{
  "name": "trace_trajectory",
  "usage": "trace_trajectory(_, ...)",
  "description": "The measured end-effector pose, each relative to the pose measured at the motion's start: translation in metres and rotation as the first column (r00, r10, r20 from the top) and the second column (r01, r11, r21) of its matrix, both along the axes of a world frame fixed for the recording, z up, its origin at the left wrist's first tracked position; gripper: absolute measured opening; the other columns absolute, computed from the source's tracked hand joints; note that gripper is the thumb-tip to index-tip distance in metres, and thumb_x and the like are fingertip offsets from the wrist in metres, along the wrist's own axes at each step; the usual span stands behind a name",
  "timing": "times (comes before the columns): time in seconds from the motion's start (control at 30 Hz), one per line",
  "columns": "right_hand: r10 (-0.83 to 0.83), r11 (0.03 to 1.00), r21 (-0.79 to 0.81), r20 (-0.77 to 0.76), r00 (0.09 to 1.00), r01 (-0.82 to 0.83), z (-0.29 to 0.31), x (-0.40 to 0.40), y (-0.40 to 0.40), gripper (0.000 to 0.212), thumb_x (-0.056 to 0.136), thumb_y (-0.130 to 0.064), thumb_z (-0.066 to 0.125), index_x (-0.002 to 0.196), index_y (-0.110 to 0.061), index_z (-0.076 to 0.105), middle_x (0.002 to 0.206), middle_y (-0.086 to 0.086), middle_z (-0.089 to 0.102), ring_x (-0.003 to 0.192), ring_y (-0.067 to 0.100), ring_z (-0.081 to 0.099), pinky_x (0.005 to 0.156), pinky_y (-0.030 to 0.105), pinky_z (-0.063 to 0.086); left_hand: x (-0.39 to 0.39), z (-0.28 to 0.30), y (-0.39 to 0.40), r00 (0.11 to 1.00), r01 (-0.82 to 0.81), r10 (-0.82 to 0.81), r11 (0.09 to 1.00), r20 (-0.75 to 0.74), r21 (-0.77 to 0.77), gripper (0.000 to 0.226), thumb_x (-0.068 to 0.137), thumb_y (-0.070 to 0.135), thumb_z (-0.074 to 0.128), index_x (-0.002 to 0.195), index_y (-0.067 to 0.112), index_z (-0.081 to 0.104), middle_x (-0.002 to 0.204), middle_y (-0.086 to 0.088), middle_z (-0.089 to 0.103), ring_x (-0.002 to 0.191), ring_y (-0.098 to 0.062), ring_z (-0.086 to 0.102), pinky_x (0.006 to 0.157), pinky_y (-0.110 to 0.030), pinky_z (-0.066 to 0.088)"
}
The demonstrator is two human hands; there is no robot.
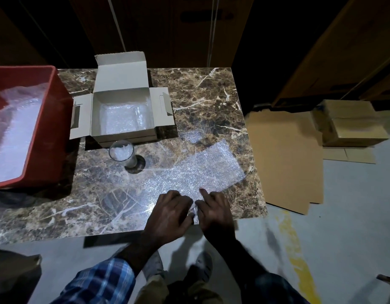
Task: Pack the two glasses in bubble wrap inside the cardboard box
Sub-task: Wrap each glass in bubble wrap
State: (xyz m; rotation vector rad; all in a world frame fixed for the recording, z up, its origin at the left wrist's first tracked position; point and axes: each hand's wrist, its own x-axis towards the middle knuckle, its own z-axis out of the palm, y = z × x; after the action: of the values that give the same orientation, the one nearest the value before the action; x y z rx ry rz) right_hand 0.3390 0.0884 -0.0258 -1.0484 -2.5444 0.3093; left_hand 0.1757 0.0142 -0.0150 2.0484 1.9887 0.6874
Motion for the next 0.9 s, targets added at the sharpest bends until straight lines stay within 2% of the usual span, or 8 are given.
trace_trajectory(0.13,-0.091,0.988,-0.140,-0.151,0.984,0.070,0.002,0.002,0.007,0.012,0.085,-0.006,0.064,0.093,-0.012,0.071,0.113,0.006,0.071,0.099,0.027,0.056,0.086,0.038,0.048,-0.016,-0.006,-0.008,0.997,0.048,-0.051,0.997,-0.049,-0.064,0.054,0.079,0.047,0.072,0.121,0.014,0.067,0.125,0.003,0.065,0.119,-0.024,0.052,0.098,-0.036,0.038)
trace_trajectory(0.23,-0.220,0.940,-0.318,-0.280,0.935,0.125,0.009,0.001,0.007,0.013,0.086,-0.002,0.063,0.093,-0.009,0.072,0.090,0.005,0.070,0.086,0.024,0.061,0.081,0.032,0.048,-0.026,-0.010,-0.014,1.000,-0.023,0.022,1.000,-0.019,-0.021,0.044,0.080,0.028,0.063,0.119,0.009,0.069,0.121,-0.003,0.069,0.118,-0.030,0.057,0.100,-0.037,0.038)
trace_trajectory(0.3,-0.295,0.906,-0.394,-0.320,0.900,0.157,0.012,0.002,0.007,0.015,0.085,-0.001,0.061,0.092,-0.009,0.072,0.088,0.004,0.070,0.083,0.021,0.061,0.080,0.026,0.047,-0.037,-0.009,-0.016,0.996,-0.086,0.086,0.996,0.003,0.005,0.040,0.081,0.022,0.056,0.115,0.009,0.072,0.121,-0.003,0.070,0.119,-0.030,0.057,0.101,-0.037,0.038)
trace_trajectory(0.4,-0.323,0.896,-0.405,-0.307,0.895,0.185,0.014,0.003,0.003,0.022,0.080,-0.002,0.061,0.097,-0.011,0.071,0.093,0.002,0.068,0.089,0.018,0.058,0.082,0.034,0.050,-0.053,-0.005,-0.014,0.997,-0.076,0.077,0.997,-0.004,0.034,0.029,0.087,0.024,0.054,0.103,0.013,0.076,0.121,0.002,0.070,0.119,-0.028,0.054,0.098,-0.037,0.038)
trace_trajectory(0.47,-0.269,0.924,-0.336,-0.231,0.935,0.183,0.016,0.001,-0.004,0.041,0.072,-0.008,0.064,0.113,-0.012,0.068,0.108,0.001,0.065,0.103,0.018,0.053,0.092,0.039,0.050,-0.058,-0.001,-0.010,0.999,-0.041,0.040,0.998,0.002,0.044,0.029,0.088,0.026,0.053,0.101,0.014,0.076,0.119,0.004,0.071,0.120,-0.027,0.053,0.098,-0.035,0.037)
trace_trajectory(0.57,-0.062,0.981,-0.192,-0.103,0.993,0.042,0.017,-0.009,-0.011,0.061,0.072,-0.023,0.066,0.132,-0.014,0.061,0.137,0.006,0.060,0.124,0.022,0.047,0.106,0.040,0.032,-0.058,0.006,-0.003,1.000,0.010,-0.010,0.997,0.002,0.072,0.028,0.087,0.028,0.055,0.099,0.014,0.077,0.113,0.003,0.073,0.121,-0.025,0.052,0.101,-0.035,0.036)
trace_trajectory(0.77,0.053,0.956,-0.283,-0.078,0.996,-0.074,0.010,-0.020,-0.013,0.053,0.074,-0.021,0.045,0.118,-0.013,0.073,0.124,0.007,0.070,0.118,0.028,0.063,0.105,0.047,0.047,-0.060,0.023,0.008,0.997,0.077,-0.078,0.995,0.026,0.061,0.042,0.065,0.015,0.073,0.107,0.013,0.073,0.111,0.000,0.071,0.121,-0.025,0.052,0.112,-0.022,0.023)
trace_trajectory(0.9,0.171,0.915,-0.353,-0.098,0.980,-0.195,0.000,-0.005,-0.011,0.062,0.061,-0.005,0.062,0.121,-0.020,0.071,0.131,0.005,0.067,0.127,0.022,0.057,0.113,0.043,0.036,-0.083,0.026,0.010,0.961,0.259,-0.270,0.956,-0.063,-0.138,0.079,0.044,0.027,0.078,0.122,0.019,0.069,0.132,0.005,0.064,0.133,-0.024,0.042,0.114,-0.029,0.020)
